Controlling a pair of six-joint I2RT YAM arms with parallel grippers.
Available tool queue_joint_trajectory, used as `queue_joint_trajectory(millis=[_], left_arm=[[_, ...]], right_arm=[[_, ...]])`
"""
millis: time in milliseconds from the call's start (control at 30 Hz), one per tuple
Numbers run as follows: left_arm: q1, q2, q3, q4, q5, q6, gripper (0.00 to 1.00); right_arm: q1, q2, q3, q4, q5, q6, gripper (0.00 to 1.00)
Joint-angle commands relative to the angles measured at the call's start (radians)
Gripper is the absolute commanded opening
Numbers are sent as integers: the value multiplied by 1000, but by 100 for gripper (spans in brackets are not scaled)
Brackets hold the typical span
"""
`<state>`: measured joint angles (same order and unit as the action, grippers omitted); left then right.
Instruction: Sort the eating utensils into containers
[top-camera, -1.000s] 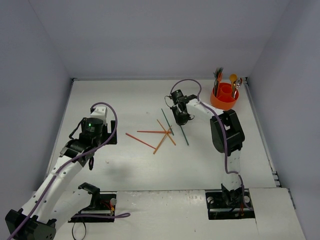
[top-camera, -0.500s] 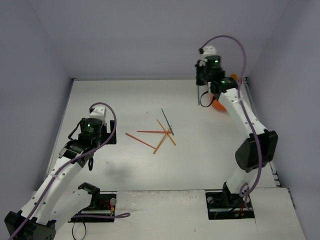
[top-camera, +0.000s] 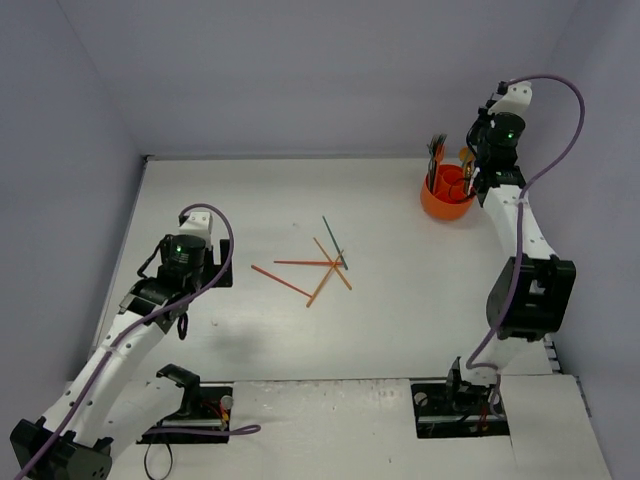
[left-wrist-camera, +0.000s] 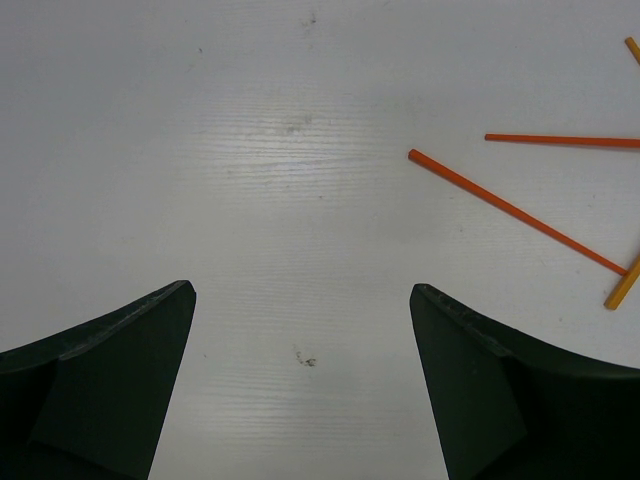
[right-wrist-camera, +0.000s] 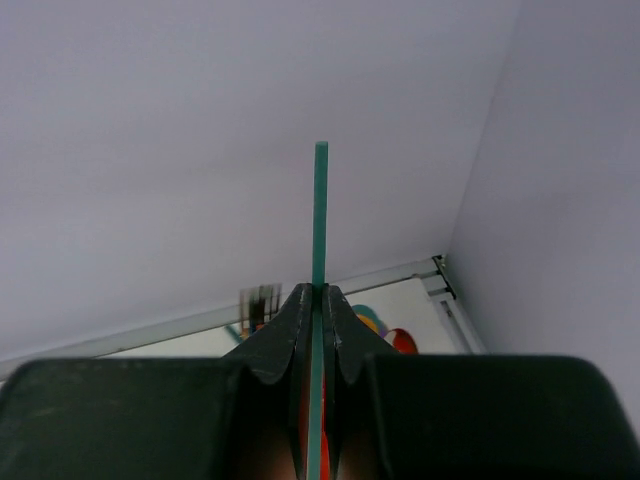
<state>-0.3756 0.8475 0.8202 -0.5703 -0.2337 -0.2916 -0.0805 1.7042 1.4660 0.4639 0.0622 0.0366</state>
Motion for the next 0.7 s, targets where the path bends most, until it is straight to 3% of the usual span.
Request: queue_joint_trajectory(millis=[0,400,567,667], left_arm=[[7,20,27,43,-21,6,87],[7,60,27,44,-27,8,87],[6,53,25,44,-29,8,87],[7,48,25,47,-26,6,87]], right_arm=[[-28,58,24,251,-19,14,0],[-44,223,1,330,-53,62,0],[-44,206,-70,341,-53,68,0],[-40,178,-113,340,-92,69,6]])
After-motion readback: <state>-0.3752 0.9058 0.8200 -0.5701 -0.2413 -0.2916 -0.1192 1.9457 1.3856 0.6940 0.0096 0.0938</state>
